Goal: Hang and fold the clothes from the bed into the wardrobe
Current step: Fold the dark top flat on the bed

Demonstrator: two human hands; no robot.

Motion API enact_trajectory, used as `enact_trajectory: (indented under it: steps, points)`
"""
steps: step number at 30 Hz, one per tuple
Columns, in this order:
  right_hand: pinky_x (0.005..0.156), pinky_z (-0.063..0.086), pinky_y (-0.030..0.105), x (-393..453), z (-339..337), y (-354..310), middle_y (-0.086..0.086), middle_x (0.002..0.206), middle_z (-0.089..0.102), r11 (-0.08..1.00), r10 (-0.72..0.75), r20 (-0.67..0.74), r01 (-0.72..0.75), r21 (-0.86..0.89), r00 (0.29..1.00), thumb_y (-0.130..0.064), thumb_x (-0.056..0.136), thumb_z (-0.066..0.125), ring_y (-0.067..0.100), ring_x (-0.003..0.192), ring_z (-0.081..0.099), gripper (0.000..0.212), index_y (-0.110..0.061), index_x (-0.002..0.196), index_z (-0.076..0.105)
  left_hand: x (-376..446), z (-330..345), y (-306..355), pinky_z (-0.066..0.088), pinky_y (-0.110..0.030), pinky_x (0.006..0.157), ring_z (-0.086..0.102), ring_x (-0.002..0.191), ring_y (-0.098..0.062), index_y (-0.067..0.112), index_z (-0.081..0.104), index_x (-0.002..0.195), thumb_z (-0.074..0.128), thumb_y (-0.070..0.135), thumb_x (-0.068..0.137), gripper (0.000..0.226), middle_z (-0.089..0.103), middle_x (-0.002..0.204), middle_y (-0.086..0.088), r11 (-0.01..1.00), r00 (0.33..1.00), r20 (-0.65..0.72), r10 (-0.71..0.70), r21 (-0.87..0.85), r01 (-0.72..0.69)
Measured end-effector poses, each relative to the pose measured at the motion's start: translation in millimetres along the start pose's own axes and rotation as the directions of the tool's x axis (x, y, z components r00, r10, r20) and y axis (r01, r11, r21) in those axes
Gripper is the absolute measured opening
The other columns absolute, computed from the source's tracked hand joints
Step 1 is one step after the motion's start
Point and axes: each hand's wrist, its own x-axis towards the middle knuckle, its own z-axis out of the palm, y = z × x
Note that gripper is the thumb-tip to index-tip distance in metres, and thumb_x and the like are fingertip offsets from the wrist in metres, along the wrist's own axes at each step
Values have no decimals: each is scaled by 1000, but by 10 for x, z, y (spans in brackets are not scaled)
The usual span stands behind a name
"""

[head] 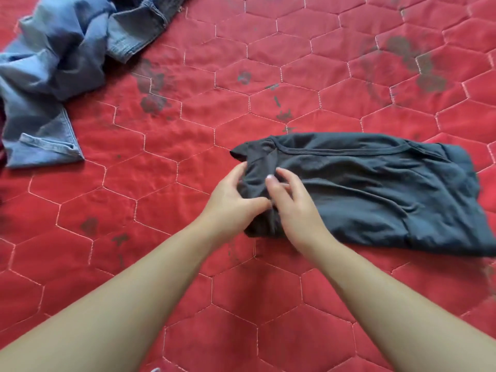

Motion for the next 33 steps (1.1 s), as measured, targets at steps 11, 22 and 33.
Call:
enact_trajectory:
  steps: [11,22,33]
  points:
    - [45,48,27,-173,-1468,-247,13,78,64,847,199,37,-191,496,979,-14,98,47,20,45,53,16,-8,105,61,-28,1397,577,53,-30,58,61,57,-14,30,49,133,54,-9,82,65,63,90,1,994,966,258,22,-106,6]
    - [65,44,20,-87,-2868,367,5,92,68,974,114,-377,-177,-139,919,-12,96,55,11,80,56,15,-12,88,67,150,1867,31,28,-29,111,41,127,-16,34,36,144,65,25,85,67,44,136,2,860,984,-56,172,495,-122]
    - [68,31,31,-182,-3028,516,-6,78,59,822,-121,-485,-186,-537,866,-22,95,50,28,85,55,9,-18,92,57,338,2037,-12,18,-42,115,12,147,-20,48,21,149,52,59,87,70,12,162,5,565,923,7,384,789,-241]
